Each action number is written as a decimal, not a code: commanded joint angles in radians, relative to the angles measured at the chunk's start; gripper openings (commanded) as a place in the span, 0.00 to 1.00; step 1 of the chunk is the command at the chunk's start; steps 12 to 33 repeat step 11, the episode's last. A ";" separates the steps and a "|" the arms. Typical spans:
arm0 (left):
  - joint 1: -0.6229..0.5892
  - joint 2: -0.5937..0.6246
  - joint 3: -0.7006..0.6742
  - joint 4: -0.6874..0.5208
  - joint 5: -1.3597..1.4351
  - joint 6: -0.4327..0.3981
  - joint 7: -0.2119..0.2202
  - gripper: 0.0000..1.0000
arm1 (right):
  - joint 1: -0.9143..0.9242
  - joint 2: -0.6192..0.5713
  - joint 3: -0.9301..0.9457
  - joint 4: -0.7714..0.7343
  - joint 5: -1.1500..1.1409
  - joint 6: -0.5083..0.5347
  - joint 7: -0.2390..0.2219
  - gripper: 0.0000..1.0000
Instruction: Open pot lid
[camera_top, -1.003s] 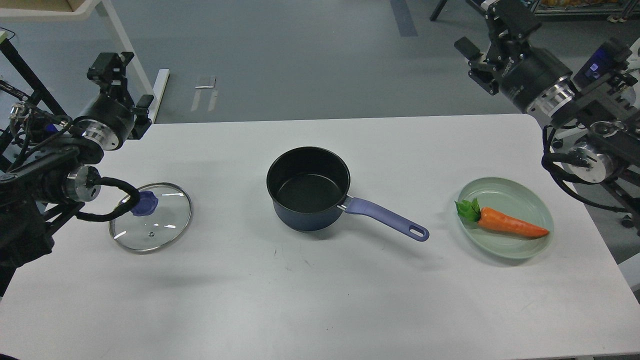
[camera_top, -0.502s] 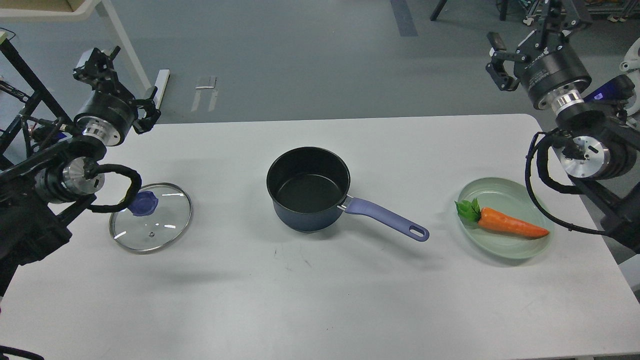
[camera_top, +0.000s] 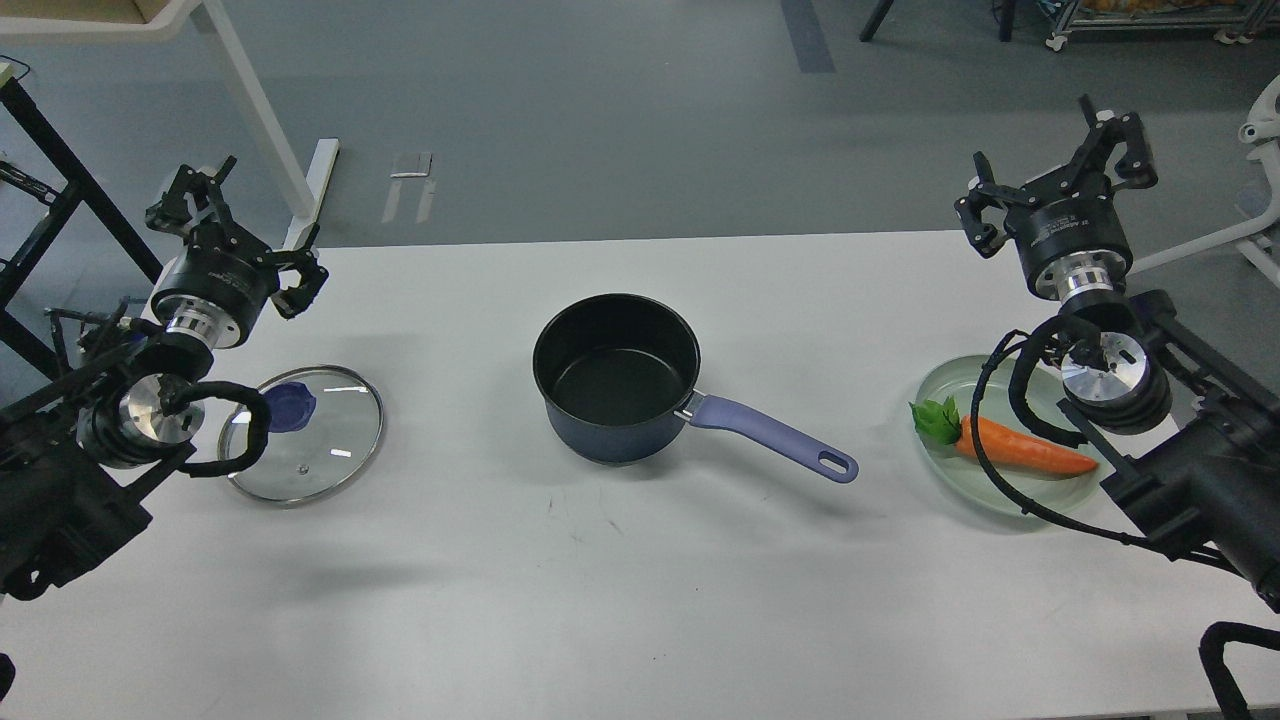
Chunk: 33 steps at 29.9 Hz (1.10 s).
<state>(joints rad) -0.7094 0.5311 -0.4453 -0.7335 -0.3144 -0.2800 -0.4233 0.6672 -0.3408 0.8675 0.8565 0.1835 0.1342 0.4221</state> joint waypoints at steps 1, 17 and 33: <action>0.002 0.000 -0.003 -0.004 0.000 0.005 -0.002 0.99 | -0.015 0.009 -0.005 -0.007 0.005 0.001 0.003 0.99; 0.010 0.009 -0.001 -0.010 0.005 0.007 -0.002 0.99 | -0.070 0.016 -0.012 -0.002 0.001 0.015 0.004 1.00; 0.010 0.009 -0.001 -0.010 0.005 0.007 -0.002 0.99 | -0.070 0.016 -0.012 -0.002 0.001 0.015 0.004 1.00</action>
